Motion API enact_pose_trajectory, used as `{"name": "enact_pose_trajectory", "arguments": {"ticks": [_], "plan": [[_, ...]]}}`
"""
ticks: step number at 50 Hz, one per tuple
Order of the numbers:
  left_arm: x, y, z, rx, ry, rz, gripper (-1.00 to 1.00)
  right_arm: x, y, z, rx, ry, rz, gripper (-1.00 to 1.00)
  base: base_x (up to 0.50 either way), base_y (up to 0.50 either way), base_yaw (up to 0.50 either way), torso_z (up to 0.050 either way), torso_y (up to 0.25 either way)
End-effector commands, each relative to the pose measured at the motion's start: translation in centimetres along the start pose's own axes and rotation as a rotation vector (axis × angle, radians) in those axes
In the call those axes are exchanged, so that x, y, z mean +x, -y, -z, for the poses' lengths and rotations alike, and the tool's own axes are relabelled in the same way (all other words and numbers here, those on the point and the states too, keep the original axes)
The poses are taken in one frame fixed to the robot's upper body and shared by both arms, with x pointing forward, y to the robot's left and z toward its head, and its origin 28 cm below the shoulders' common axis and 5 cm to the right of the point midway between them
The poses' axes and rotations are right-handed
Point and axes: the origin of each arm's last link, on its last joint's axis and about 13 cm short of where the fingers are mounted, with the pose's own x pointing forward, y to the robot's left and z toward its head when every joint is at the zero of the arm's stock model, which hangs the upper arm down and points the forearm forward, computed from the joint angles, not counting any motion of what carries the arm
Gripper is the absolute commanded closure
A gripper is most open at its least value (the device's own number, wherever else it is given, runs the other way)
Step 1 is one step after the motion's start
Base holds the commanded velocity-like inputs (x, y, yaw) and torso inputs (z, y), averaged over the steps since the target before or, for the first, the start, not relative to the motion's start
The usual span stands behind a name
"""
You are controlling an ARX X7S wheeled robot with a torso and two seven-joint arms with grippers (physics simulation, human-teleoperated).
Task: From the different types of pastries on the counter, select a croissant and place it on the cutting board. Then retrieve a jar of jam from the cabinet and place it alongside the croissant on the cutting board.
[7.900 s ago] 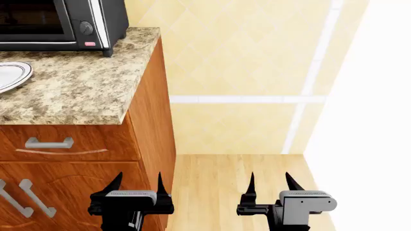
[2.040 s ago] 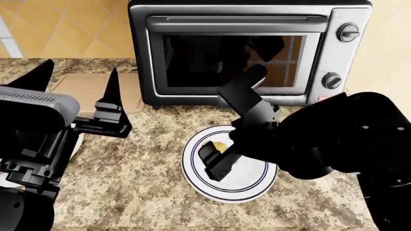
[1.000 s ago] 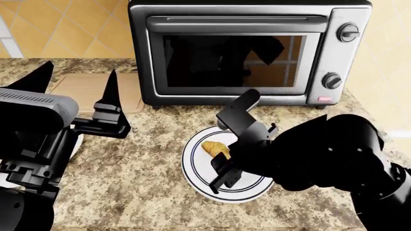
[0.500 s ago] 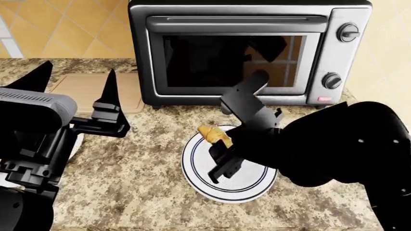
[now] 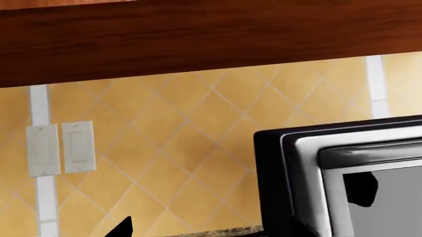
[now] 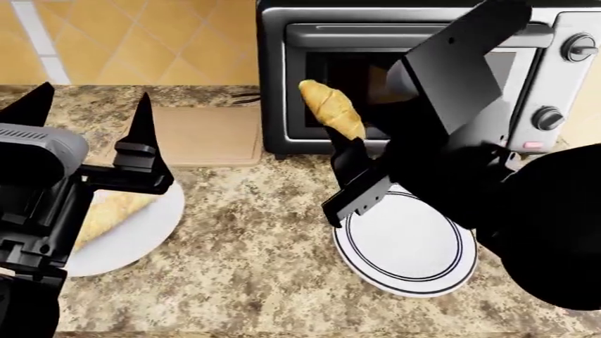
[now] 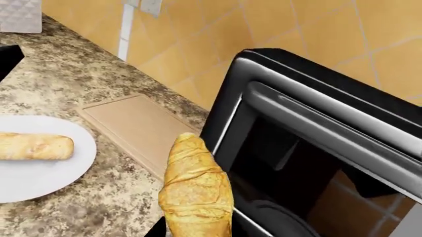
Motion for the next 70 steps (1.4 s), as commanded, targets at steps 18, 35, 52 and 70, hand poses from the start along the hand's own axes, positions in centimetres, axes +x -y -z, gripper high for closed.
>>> {"name": "enact_pose_trajectory", "arguments": {"ticks": [18,35,52,70], "plan": [[0.1,-0.6,-1.7,0.025,0.017,-0.006,-1.0,-2.5,0.4,-1.5,-0.018,0.18,0.144,1.0,0.0,0.5,0.0,0.0,0.0],[0.0,-0.4,-1.6,0.029,0.015,0.007,-1.0,-2.8,0.3,-1.7,-0.007,0.196,0.156,1.0,0.29,0.15,0.0,0.0,0.0],[-0.1,-0.4,-1.8,0.035,0.016,0.009,-1.0,-3.1,0.3,-1.9,-0.03,0.183,0.158,1.0,0.02,0.45,0.0,0.0,0.0],[-0.1,-0.6,-1.4,0.034,0.009,0.007,-1.0,-3.3,0.6,-1.8,-0.013,0.183,0.193,1.0,0.01,0.2,0.0,0.0,0.0]]}}
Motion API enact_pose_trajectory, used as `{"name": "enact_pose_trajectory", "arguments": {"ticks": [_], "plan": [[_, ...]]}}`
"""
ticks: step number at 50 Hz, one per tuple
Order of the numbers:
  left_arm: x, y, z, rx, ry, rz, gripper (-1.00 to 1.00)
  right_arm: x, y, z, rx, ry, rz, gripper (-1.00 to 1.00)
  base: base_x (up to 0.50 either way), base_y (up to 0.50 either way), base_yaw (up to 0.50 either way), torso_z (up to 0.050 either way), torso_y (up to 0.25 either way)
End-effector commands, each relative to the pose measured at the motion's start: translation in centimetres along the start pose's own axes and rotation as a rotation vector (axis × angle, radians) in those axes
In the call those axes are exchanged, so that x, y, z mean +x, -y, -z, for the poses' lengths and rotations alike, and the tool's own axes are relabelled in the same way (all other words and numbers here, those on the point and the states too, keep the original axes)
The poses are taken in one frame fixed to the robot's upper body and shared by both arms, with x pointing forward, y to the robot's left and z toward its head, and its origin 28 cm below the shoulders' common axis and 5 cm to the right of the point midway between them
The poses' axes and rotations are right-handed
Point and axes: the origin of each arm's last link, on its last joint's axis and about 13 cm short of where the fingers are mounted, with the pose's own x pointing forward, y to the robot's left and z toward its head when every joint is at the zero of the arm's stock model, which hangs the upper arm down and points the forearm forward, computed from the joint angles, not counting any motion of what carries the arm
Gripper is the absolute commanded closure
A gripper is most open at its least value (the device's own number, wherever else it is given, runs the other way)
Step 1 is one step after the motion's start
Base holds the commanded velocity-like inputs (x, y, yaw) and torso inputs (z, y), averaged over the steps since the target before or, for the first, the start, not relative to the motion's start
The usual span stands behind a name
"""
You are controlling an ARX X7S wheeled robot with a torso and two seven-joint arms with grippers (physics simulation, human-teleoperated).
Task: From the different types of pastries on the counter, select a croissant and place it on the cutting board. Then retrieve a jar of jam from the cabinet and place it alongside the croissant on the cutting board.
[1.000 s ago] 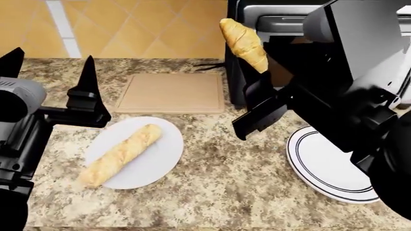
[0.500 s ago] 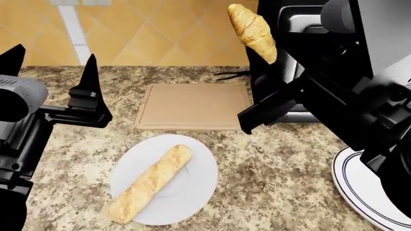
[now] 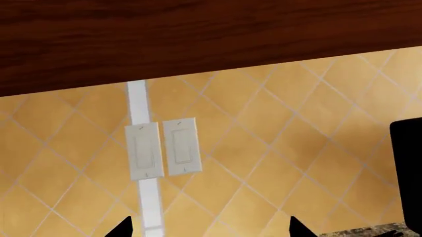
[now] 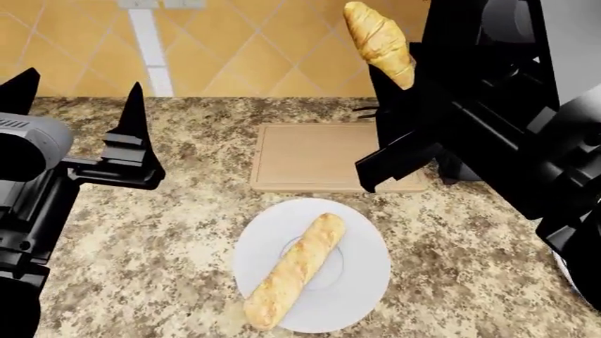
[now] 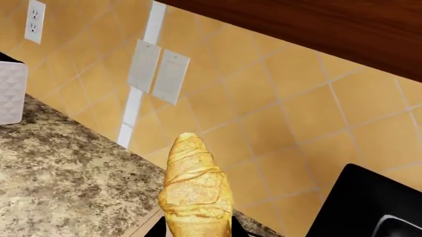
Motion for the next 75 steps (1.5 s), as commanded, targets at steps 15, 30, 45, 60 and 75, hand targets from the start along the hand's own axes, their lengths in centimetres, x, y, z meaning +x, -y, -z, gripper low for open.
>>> {"name": "enact_pose_trajectory", "arguments": {"ticks": [15,30,45,60,75], "plan": [[-0.1,-0.1,0.0,0.005,-0.003,-0.002,-1.0,0.0,0.3,0.1,-0.005,-0.002,0.028,1.0,0.06,0.13,0.0,0.0,0.001],[0.6,-0.5,-1.1,0.011,-0.031,0.029,-1.0,-0.1,0.5,-0.6,0.022,-0.029,-0.004,1.0,0.12,0.01,0.0,0.0,0.0],[0.8,-0.9,-1.6,0.027,-0.056,0.087,-1.0,0.3,0.5,-0.3,0.022,-0.061,-0.019,1.0,0.0,0.0,0.0,0.045,0.0],[0.7,-1.0,-1.8,0.032,-0.068,0.079,-1.0,0.4,0.3,0.0,0.005,-0.086,-0.043,1.0,0.19,0.02,0.0,0.033,0.0],[0.5,-0.9,-1.7,0.029,-0.07,0.081,-1.0,1.4,-0.2,0.1,0.043,-0.116,-0.082,1.0,0.05,0.01,0.0,0.0,0.0]]}}
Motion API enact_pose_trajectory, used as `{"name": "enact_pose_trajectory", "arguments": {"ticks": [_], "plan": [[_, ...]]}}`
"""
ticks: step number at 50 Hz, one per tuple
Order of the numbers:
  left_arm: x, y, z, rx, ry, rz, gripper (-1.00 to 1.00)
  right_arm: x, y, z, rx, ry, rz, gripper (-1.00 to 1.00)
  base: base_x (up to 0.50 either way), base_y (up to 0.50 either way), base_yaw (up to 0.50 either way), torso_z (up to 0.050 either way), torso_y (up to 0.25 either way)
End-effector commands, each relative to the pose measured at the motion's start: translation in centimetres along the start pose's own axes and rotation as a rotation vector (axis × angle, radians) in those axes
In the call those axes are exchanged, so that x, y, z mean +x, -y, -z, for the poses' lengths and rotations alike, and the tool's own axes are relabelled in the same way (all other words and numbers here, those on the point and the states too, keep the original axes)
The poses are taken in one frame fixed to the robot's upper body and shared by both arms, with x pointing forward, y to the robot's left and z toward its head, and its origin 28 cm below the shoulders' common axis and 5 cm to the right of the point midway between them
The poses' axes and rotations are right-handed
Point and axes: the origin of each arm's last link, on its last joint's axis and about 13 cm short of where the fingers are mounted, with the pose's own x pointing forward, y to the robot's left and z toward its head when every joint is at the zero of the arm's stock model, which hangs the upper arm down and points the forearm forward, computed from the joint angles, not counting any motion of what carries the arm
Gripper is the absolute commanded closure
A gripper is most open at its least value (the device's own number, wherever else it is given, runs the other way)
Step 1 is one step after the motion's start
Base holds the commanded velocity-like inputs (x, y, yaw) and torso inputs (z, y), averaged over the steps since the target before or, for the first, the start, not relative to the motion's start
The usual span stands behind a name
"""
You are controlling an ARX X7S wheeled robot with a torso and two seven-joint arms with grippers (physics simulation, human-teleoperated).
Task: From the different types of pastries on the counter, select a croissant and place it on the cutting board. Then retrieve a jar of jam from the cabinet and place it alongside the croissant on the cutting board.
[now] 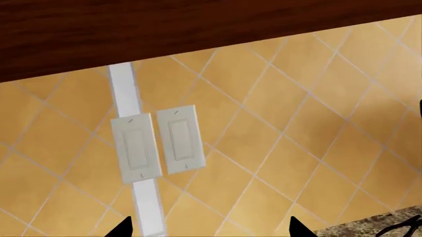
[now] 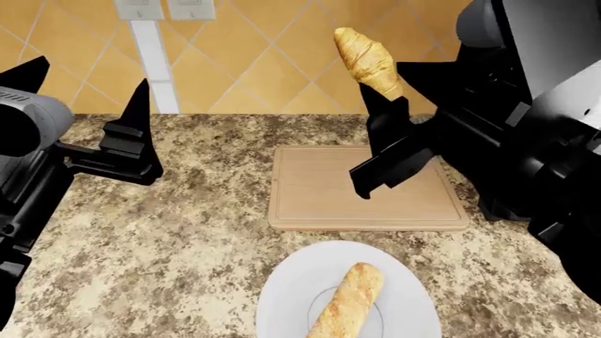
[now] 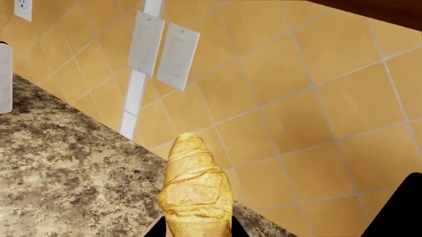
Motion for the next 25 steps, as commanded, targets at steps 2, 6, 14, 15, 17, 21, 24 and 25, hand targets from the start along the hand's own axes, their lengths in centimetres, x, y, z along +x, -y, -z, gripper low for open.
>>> {"name": "enact_pose_trajectory", "arguments": {"ticks": [2,6,14,15,17,21,24,25], "plan": [[-0.1,0.1,0.1,-0.002,-0.001,0.003,-1.0,1.4,-0.4,-0.1,0.024,-0.027,-0.038,1.0,0.0,0.0,0.0,0.0,0.0],[-0.2,0.1,0.0,-0.002,0.002,0.004,-1.0,2.5,-0.5,0.0,0.024,-0.039,-0.046,1.0,0.19,0.0,0.0,0.0,0.0],[-0.3,-0.2,0.2,-0.001,-0.002,-0.002,-1.0,3.7,-0.8,0.7,0.047,-0.126,-0.096,1.0,0.05,0.0,0.0,0.0,0.0],[-0.3,-0.2,0.2,-0.001,-0.002,-0.003,-1.0,3.8,-0.9,0.8,0.053,-0.144,-0.117,1.0,0.0,0.0,0.0,0.0,0.0],[-0.3,-0.2,0.2,0.0,-0.001,-0.004,-1.0,4.0,-1.2,1.0,0.061,-0.17,-0.156,1.0,0.0,0.0,0.0,0.0,0.0],[-0.3,-0.2,0.2,0.0,-0.002,-0.005,-1.0,4.9,-1.4,1.4,0.082,-0.197,-0.179,1.0,0.0,0.0,0.0,0.0,0.0],[-0.2,-0.2,0.3,0.0,-0.003,-0.006,-1.0,5.5,-1.5,1.7,0.102,-0.214,-0.183,1.0,0.0,0.0,0.0,0.0,0.0],[-0.2,-0.2,0.3,0.0,-0.004,-0.005,-1.0,5.7,-1.5,1.8,0.109,-0.223,-0.182,1.0,0.0,0.0,0.0,0.0,0.0]]}}
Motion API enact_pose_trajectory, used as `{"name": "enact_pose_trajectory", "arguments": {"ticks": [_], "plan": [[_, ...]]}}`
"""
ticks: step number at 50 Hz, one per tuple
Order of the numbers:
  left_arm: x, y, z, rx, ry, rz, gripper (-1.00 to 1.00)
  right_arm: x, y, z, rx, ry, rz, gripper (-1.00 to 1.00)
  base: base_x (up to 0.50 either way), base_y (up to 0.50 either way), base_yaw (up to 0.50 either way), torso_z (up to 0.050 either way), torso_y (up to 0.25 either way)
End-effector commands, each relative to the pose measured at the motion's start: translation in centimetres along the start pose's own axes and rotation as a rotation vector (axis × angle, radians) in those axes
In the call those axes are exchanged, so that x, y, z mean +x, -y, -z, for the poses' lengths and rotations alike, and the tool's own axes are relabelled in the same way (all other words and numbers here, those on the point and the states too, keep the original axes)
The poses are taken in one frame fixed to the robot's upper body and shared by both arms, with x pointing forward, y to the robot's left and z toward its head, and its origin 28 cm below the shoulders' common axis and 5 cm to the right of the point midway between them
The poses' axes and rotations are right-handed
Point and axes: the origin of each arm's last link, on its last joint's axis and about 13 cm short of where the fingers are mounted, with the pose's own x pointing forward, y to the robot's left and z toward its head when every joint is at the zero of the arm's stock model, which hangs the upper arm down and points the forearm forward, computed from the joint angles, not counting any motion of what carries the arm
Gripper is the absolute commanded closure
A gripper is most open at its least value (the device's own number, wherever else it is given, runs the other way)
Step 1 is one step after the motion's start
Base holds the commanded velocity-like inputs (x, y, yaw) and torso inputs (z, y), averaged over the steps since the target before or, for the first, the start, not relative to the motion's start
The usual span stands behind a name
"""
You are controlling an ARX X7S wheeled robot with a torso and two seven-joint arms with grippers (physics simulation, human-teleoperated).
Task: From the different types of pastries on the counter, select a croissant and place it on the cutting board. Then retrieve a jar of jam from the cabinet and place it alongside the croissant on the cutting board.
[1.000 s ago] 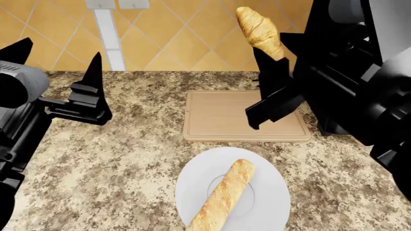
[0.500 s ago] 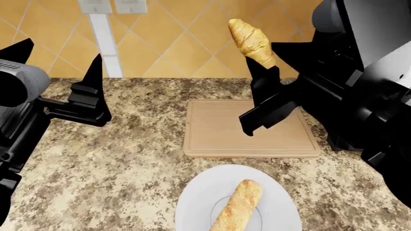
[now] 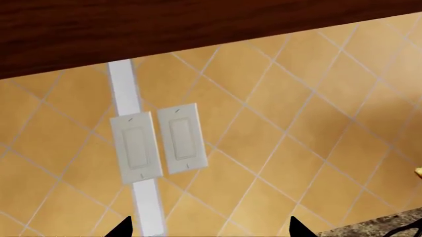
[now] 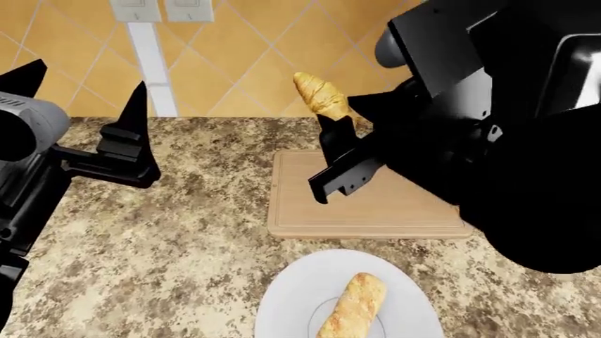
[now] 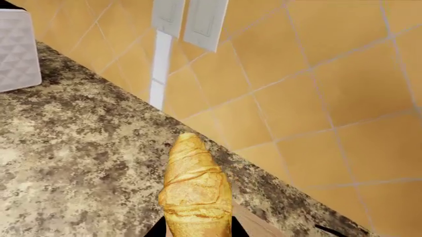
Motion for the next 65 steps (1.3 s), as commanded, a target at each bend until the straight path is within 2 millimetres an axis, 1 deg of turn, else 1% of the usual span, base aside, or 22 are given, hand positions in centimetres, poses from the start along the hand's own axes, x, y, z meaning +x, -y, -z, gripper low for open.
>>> {"name": "enact_pose_trajectory", "arguments": {"ticks": [1,9,18,26,41,48,54,59,65], "plan": [[0.0,0.0,0.2,0.002,-0.004,-0.002,-1.0,2.2,-0.3,0.7,0.048,-0.087,-0.057,1.0,0.0,0.0,0.0,0.0,0.0],[0.0,0.0,0.3,0.002,-0.008,-0.002,-1.0,4.1,-0.7,1.8,0.05,-0.171,-0.06,1.0,0.0,0.0,0.0,0.0,0.0],[-0.1,-0.2,0.5,0.002,-0.012,-0.008,-1.0,5.7,0.0,3.1,0.038,-0.251,0.009,1.0,0.0,0.0,0.0,0.0,0.0],[-0.1,-0.3,0.4,0.0,-0.008,-0.012,-1.0,5.8,0.7,4.1,0.035,-0.294,0.059,1.0,0.0,0.0,0.0,0.0,0.0],[-0.1,-0.4,0.3,-0.002,-0.006,-0.016,-1.0,6.4,0.3,4.6,0.035,-0.299,0.033,1.0,0.0,0.0,0.0,0.0,0.0],[-0.1,-0.3,0.6,-0.001,-0.012,-0.014,-1.0,6.7,0.3,5.1,0.042,-0.294,0.02,1.0,0.0,0.0,0.0,0.0,0.0],[-0.1,-0.3,0.6,-0.001,-0.012,-0.013,-1.0,7.0,0.0,5.1,0.043,-0.289,-0.002,1.0,0.0,0.0,0.0,0.0,0.0],[-0.2,-0.3,0.6,-0.002,-0.013,-0.016,-1.0,7.2,-0.5,5.7,0.035,-0.324,-0.044,1.0,0.0,0.0,0.0,0.0,0.0],[-0.1,-0.4,0.6,-0.002,-0.012,-0.016,-1.0,7.5,-0.7,6.0,0.035,-0.329,-0.047,1.0,0.0,0.0,0.0,0.0,0.0]]}}
